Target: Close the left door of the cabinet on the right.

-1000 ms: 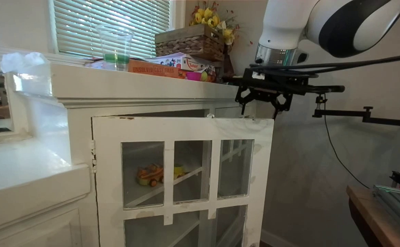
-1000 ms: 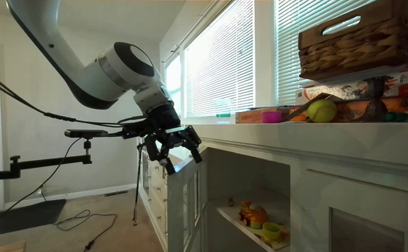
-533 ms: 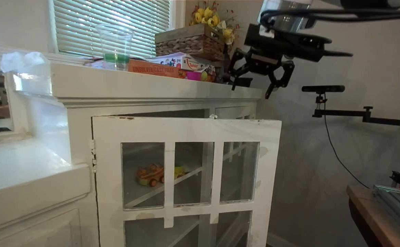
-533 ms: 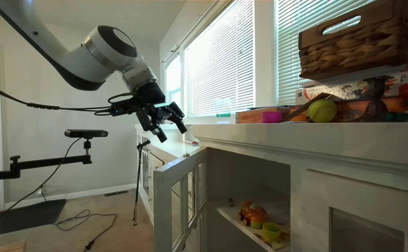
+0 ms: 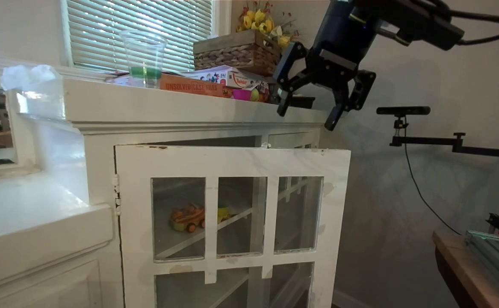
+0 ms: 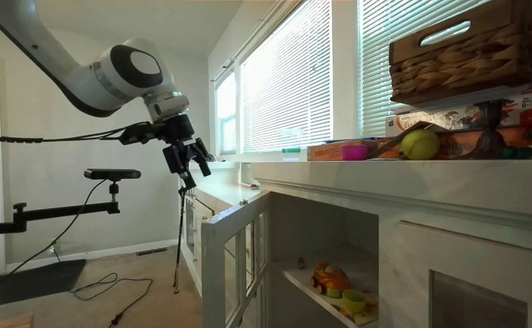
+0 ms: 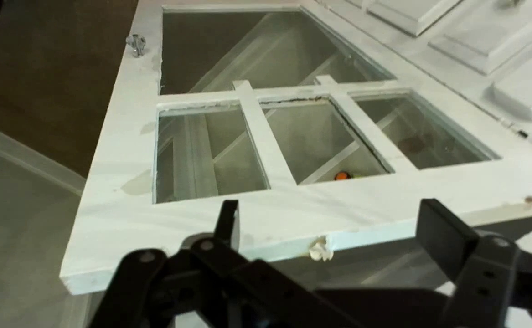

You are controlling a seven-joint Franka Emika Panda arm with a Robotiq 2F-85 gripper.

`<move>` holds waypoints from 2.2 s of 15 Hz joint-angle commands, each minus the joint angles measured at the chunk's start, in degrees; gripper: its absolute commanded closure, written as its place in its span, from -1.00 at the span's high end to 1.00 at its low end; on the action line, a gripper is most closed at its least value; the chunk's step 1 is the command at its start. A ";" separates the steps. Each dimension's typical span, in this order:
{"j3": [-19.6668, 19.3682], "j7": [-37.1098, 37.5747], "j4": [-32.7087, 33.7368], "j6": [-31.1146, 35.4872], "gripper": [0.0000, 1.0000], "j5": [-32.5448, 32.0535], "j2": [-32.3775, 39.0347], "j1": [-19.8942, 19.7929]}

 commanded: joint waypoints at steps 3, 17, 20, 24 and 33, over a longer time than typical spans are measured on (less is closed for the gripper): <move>0.27 -14.12 -1.36 6.28 1.00 5.65 9.63 -3.31; 0.11 -12.88 -0.66 5.67 1.00 -6.63 13.28 -14.35; 0.02 -11.58 -0.30 5.53 1.00 -9.74 13.01 -15.75; -0.05 -2.21 1.35 6.93 1.00 -19.94 13.20 -19.96; -2.89 5.82 0.71 10.71 1.00 -17.16 11.21 -17.22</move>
